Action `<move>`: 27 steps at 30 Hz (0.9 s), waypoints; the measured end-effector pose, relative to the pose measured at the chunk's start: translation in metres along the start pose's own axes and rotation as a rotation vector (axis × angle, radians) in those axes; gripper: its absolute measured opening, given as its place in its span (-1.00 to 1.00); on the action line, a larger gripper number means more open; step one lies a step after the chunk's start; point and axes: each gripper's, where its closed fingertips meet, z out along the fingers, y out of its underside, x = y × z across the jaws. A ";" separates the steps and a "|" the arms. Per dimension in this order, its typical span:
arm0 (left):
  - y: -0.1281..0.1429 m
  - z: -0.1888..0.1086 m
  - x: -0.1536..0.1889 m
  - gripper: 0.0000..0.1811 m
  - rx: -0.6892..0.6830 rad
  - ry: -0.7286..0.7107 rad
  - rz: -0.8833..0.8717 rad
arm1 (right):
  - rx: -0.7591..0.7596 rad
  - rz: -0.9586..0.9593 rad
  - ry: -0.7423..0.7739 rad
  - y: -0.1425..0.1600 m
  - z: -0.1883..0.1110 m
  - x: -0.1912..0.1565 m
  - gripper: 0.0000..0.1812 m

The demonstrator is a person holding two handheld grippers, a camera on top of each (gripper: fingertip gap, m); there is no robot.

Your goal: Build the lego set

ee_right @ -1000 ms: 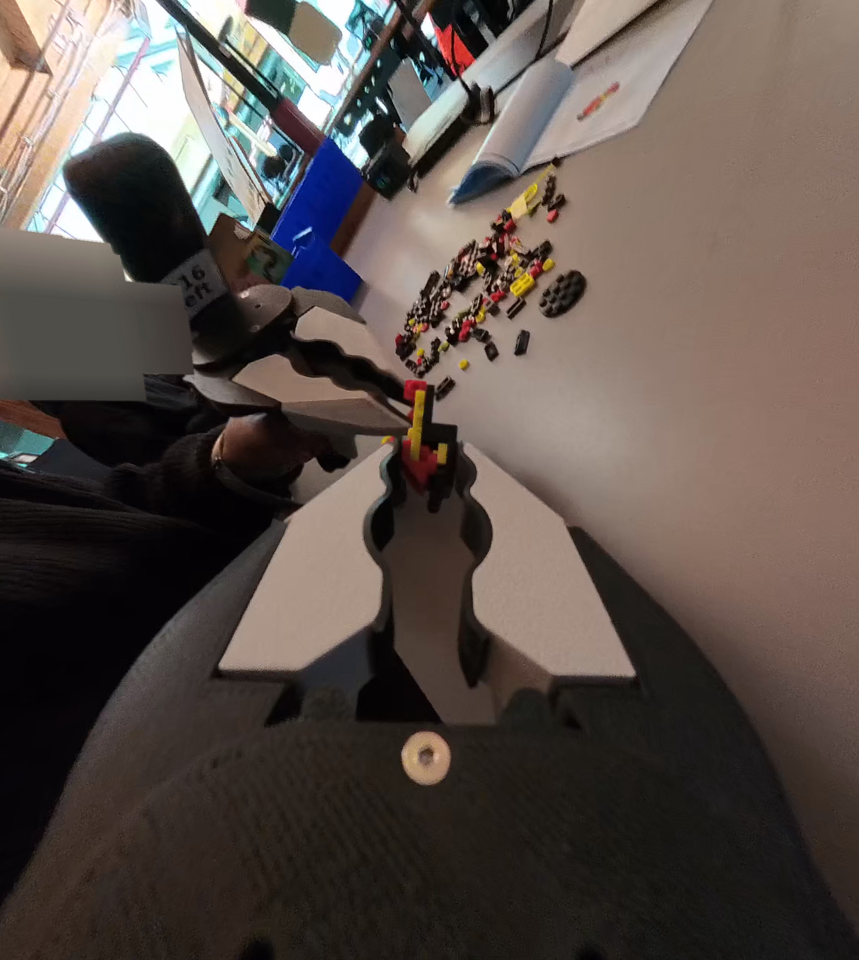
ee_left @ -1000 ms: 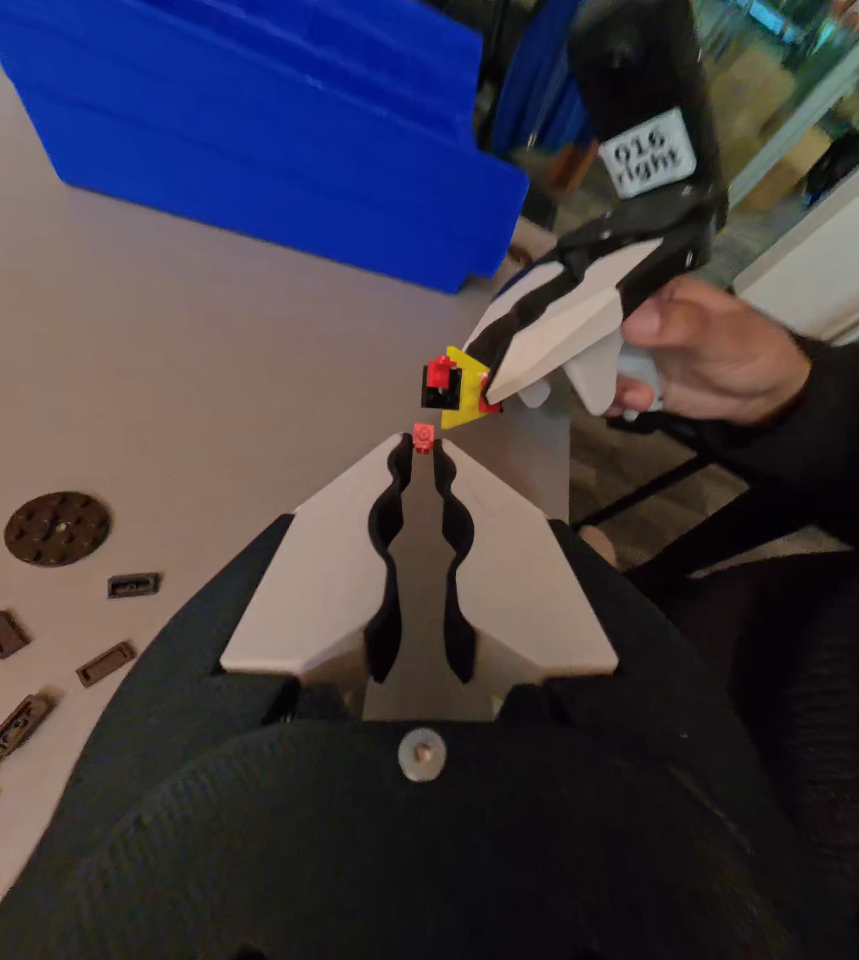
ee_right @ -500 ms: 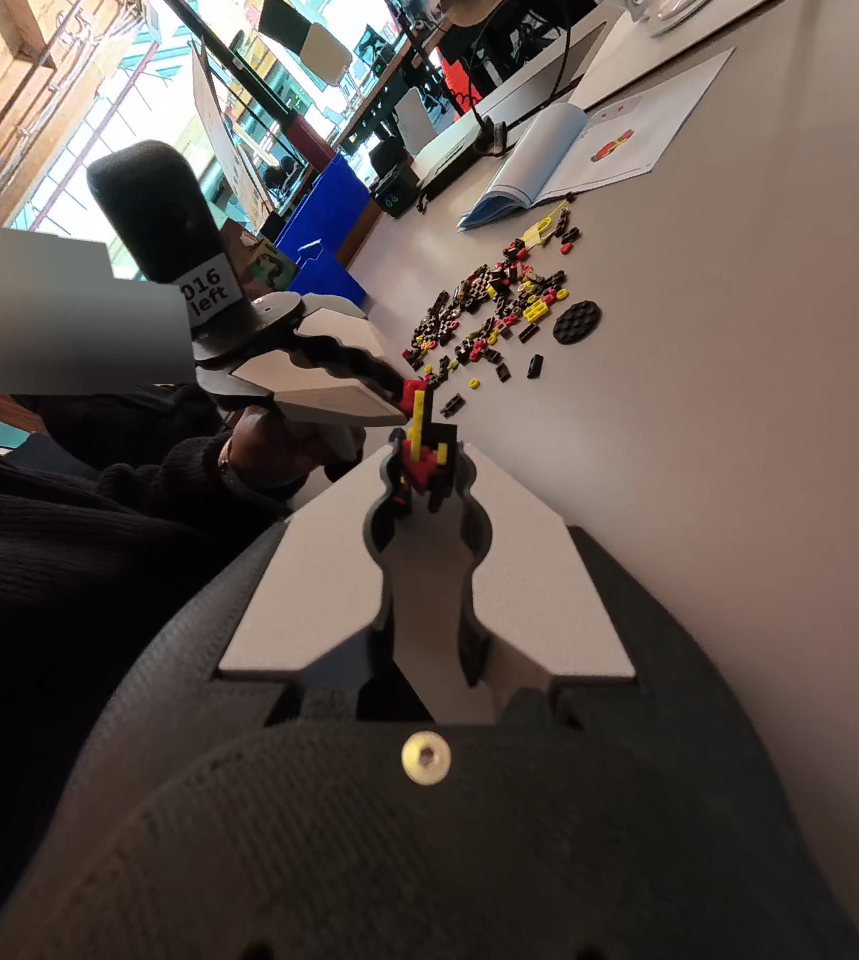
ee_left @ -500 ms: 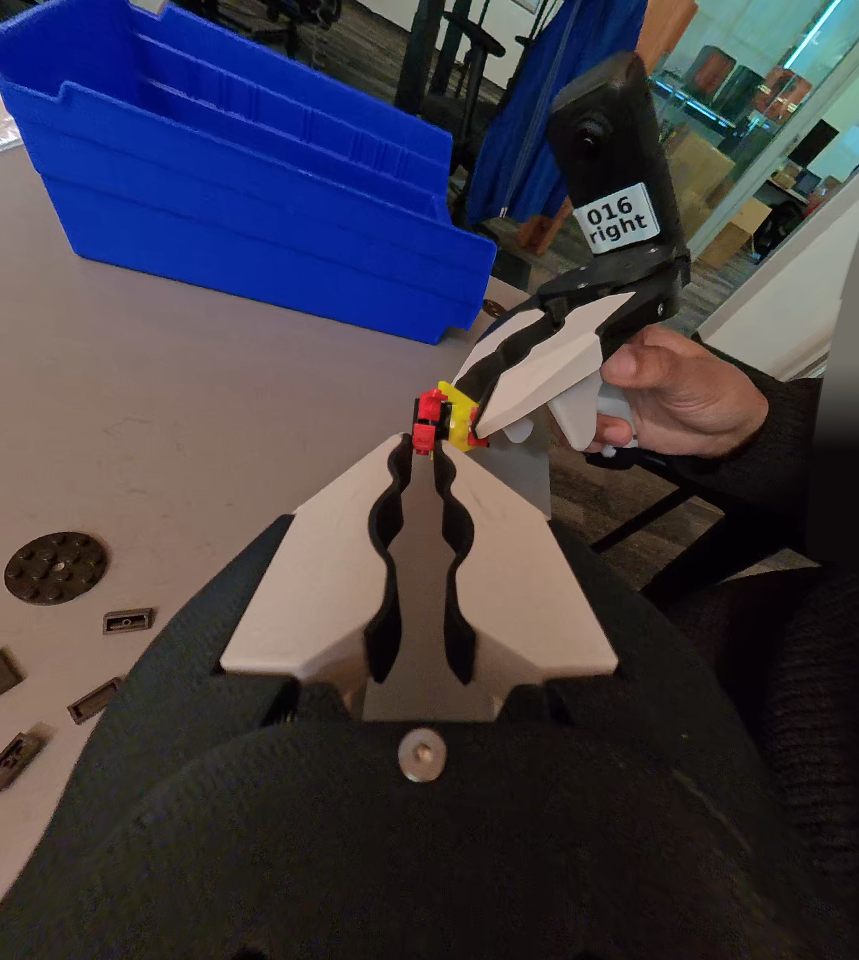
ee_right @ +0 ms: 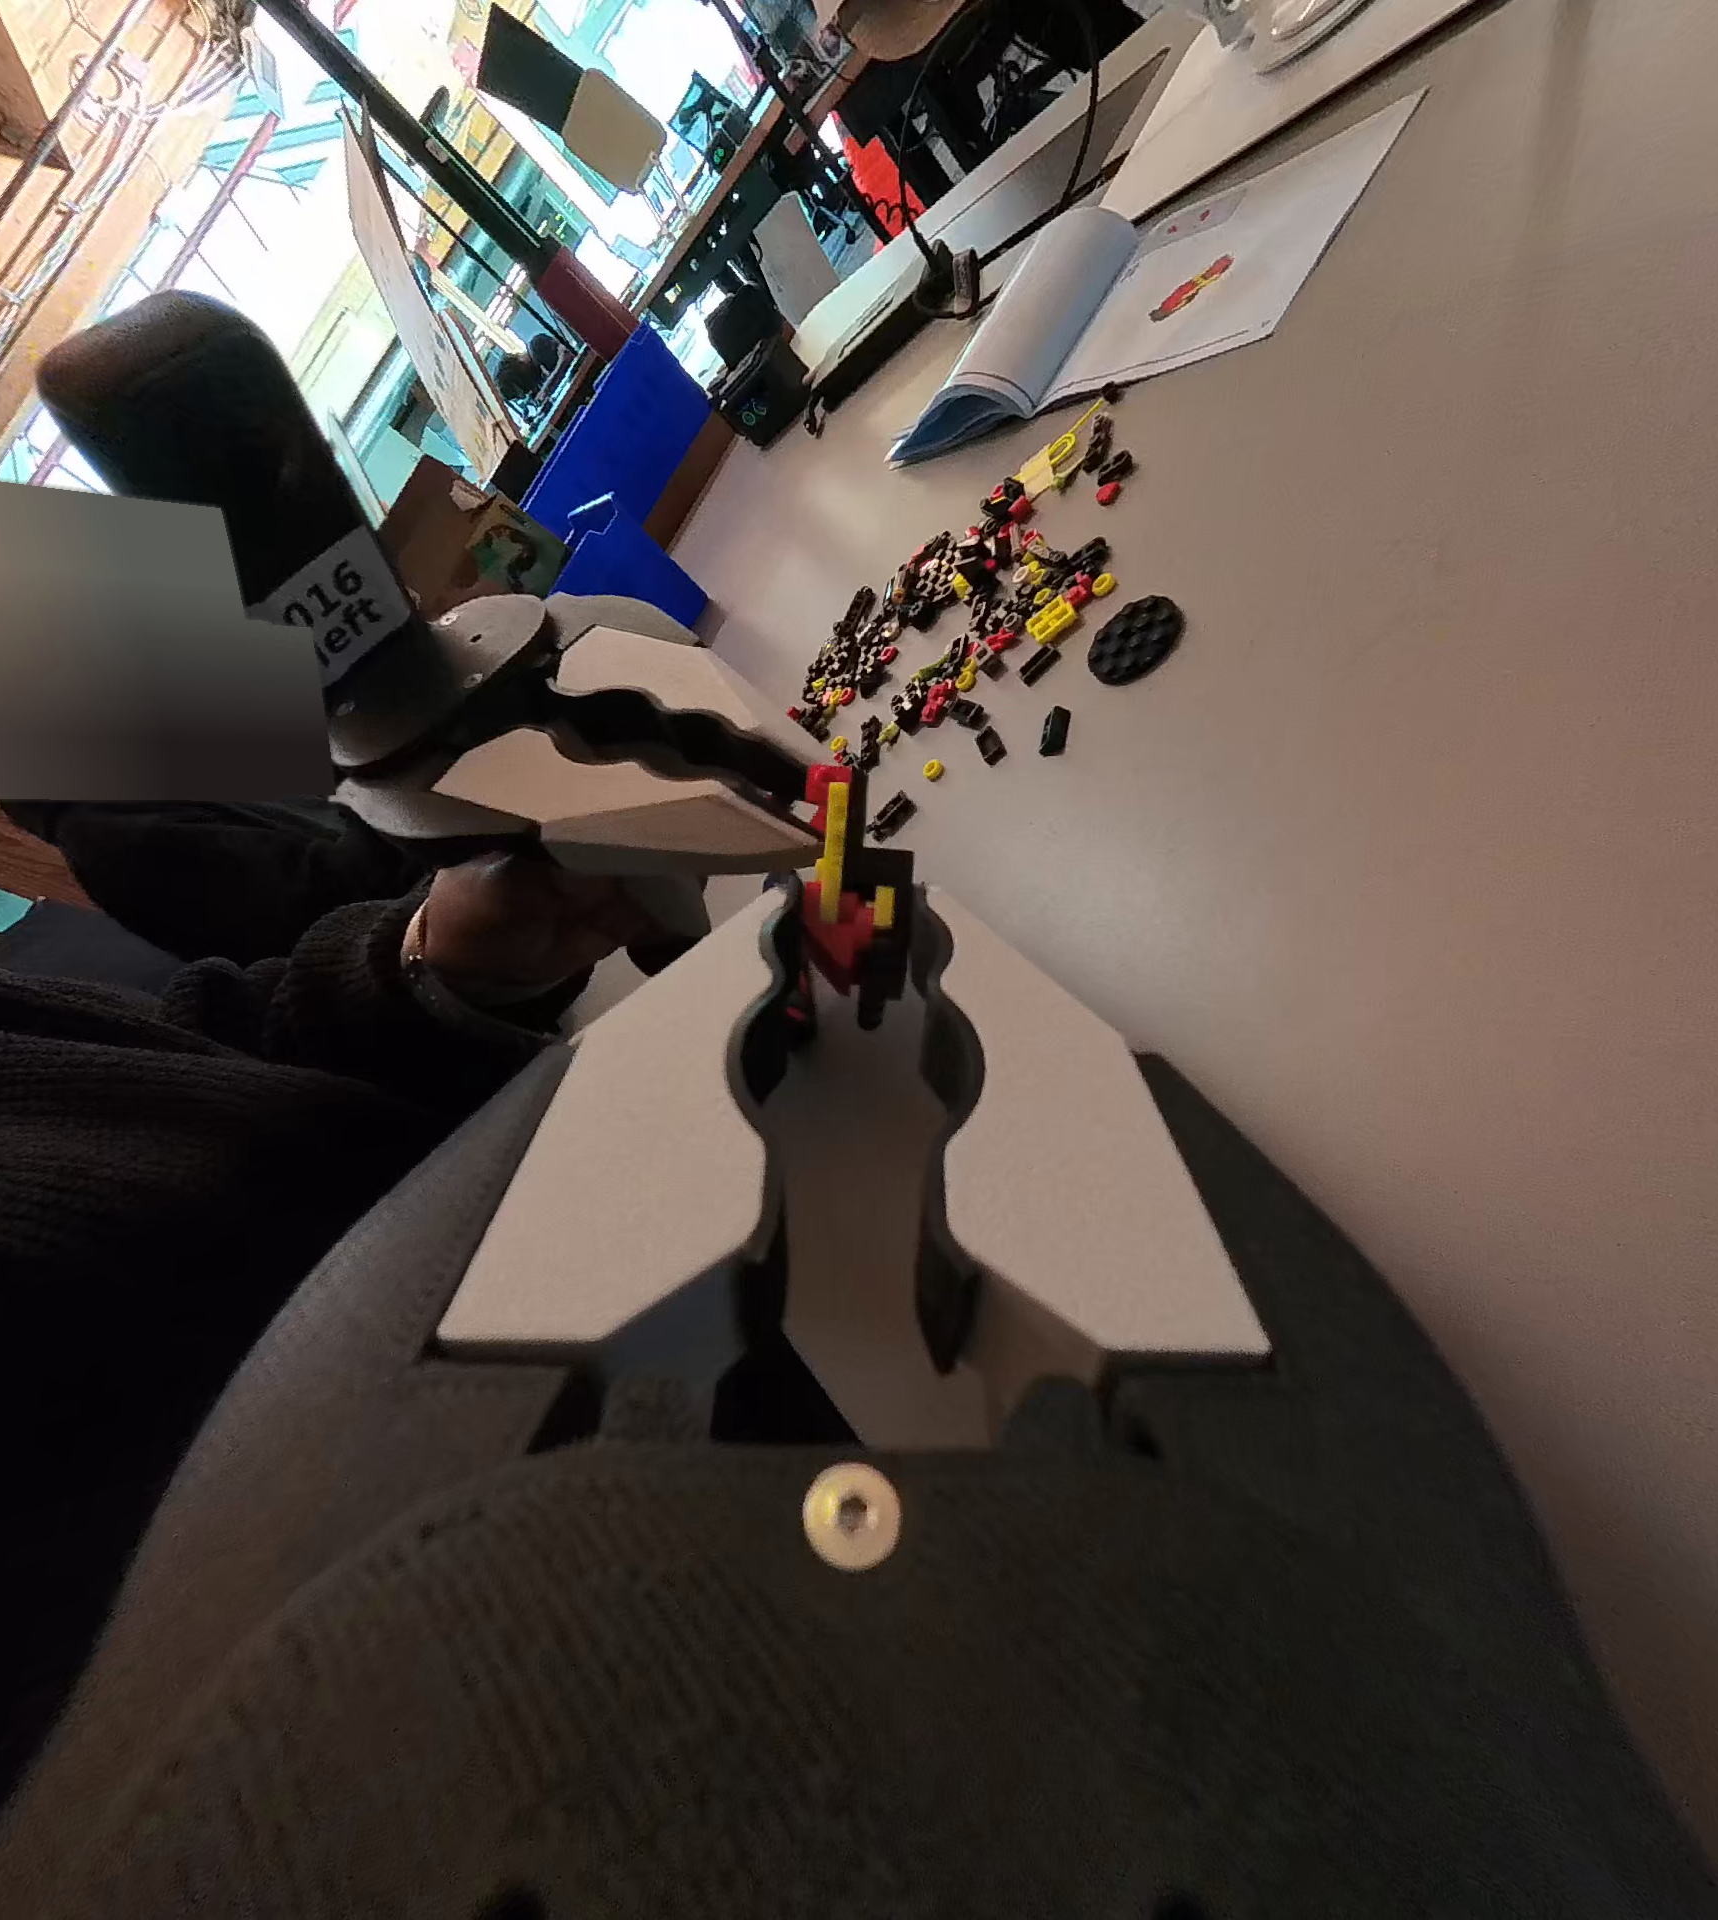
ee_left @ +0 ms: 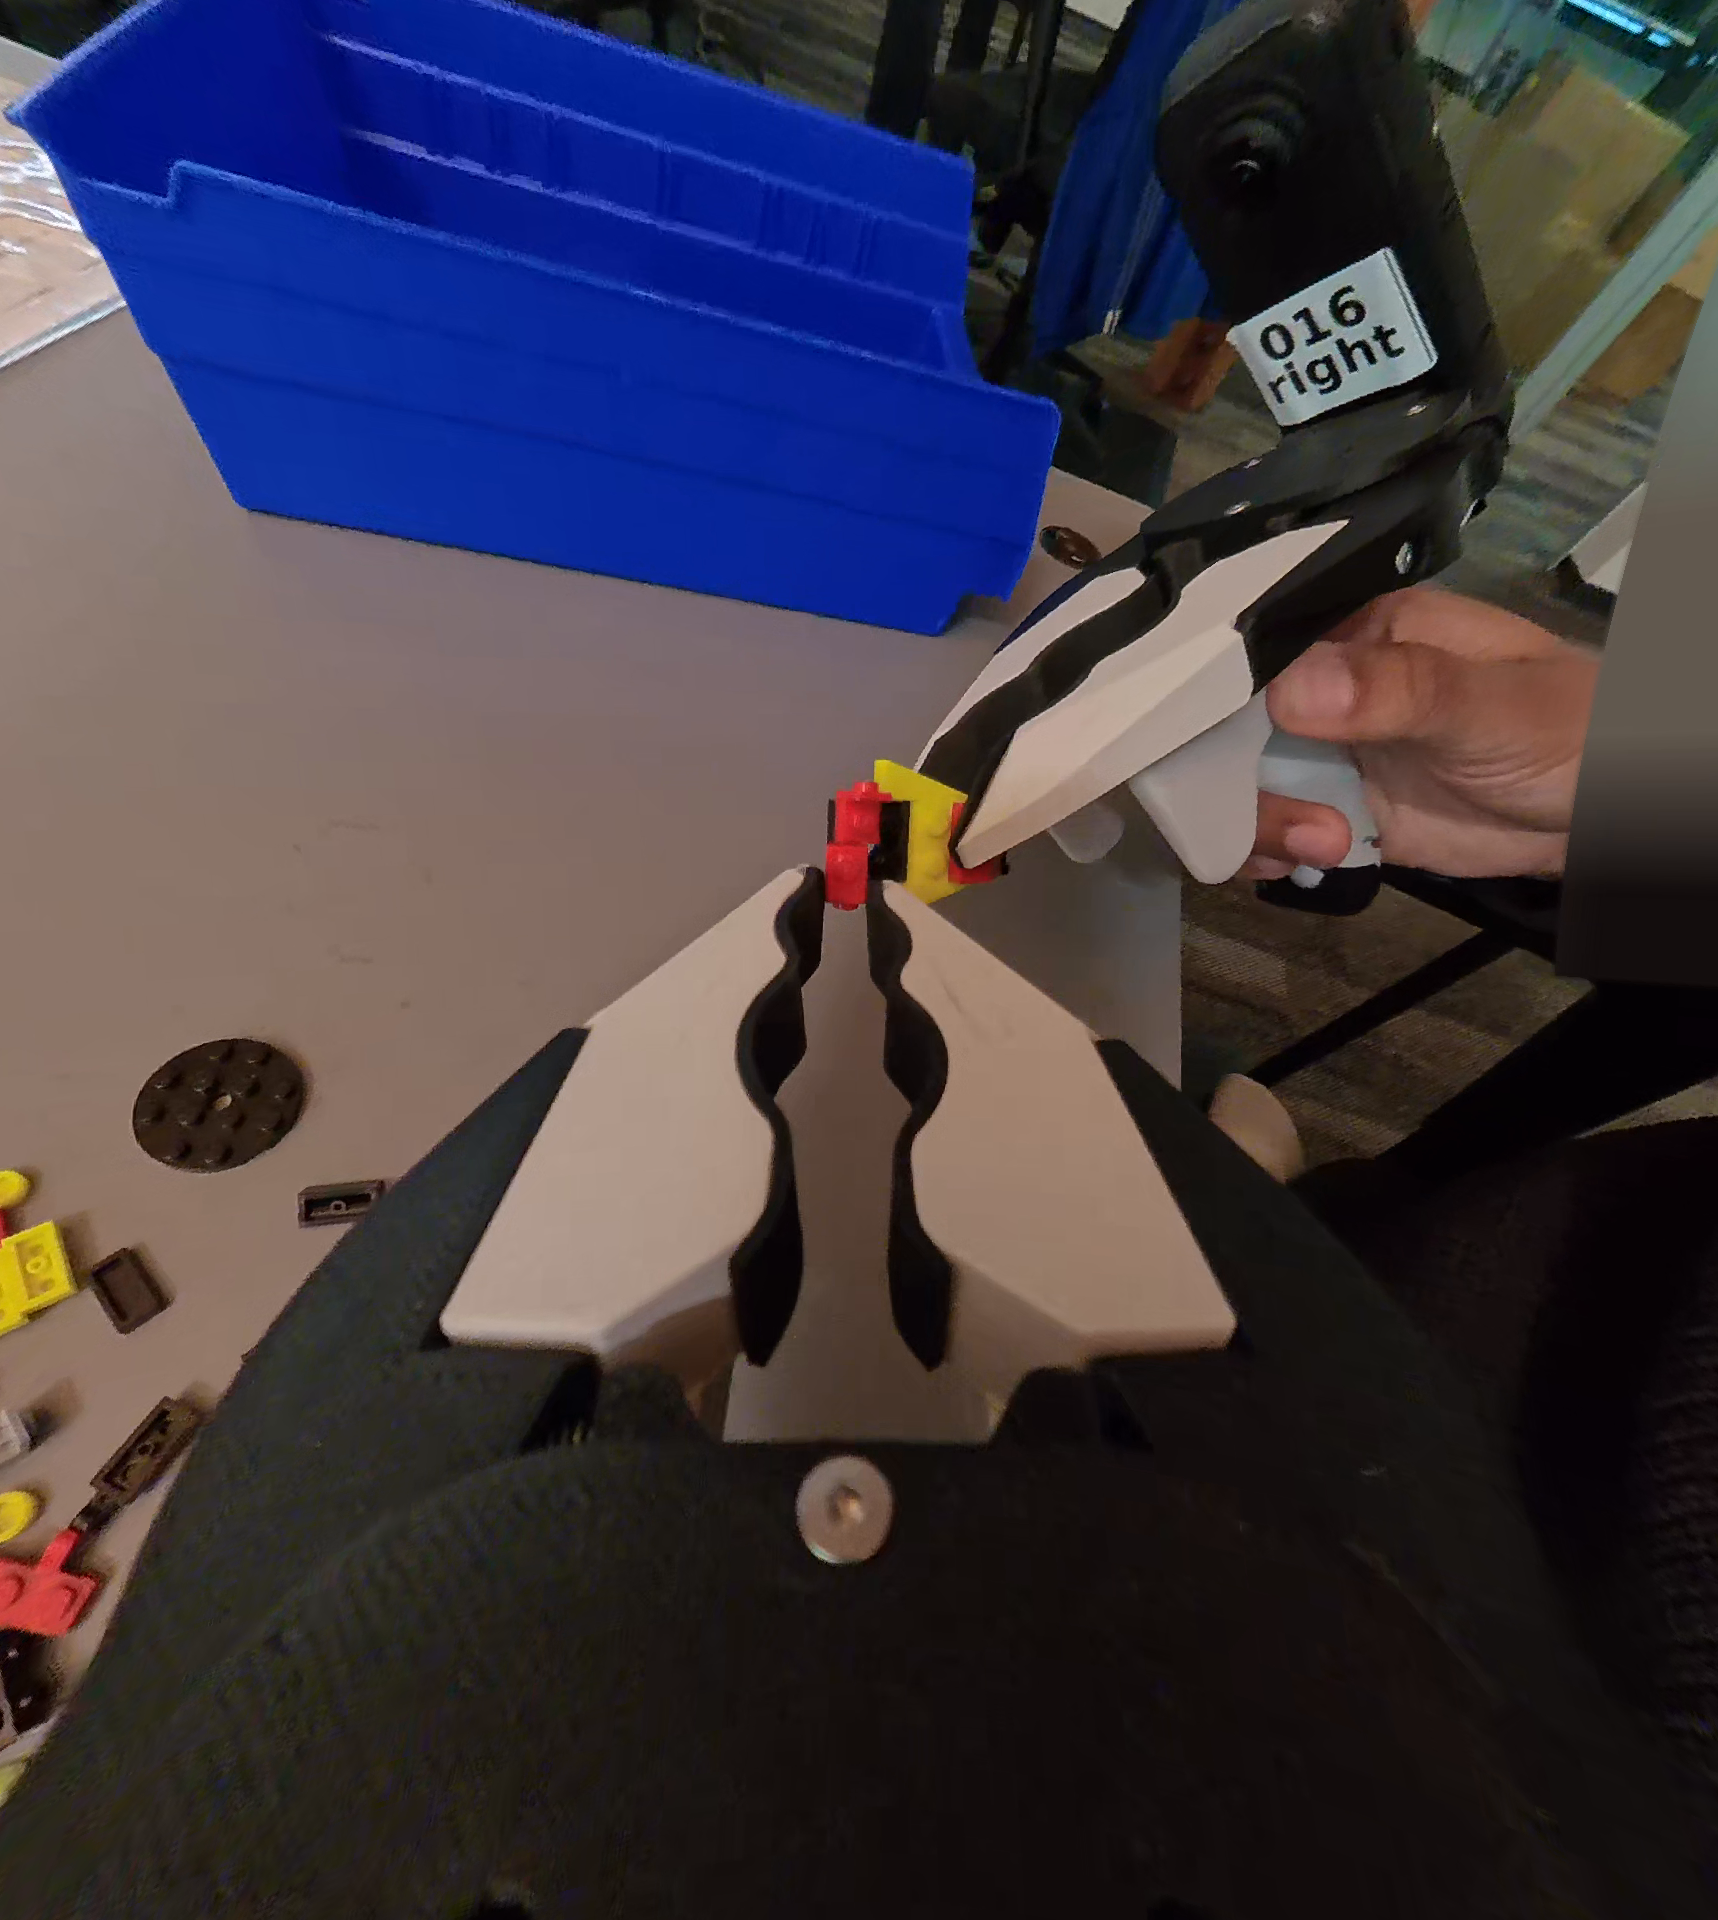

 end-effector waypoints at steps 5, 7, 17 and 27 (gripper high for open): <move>0.002 0.001 0.000 -0.94 -0.012 -0.011 0.016 | -0.006 -0.007 0.013 0.001 0.001 0.001 -0.80; 0.002 0.001 0.000 -0.94 -0.018 -0.012 0.016 | -0.008 -0.012 0.020 0.002 0.001 0.001 -0.80; 0.005 0.003 0.001 -0.94 -0.031 -0.003 -0.016 | -0.010 -0.012 0.029 0.002 0.001 0.003 -0.80; 0.006 0.001 0.000 -0.94 -0.025 0.073 -0.150 | -0.017 -0.027 0.027 0.003 0.002 0.002 -0.80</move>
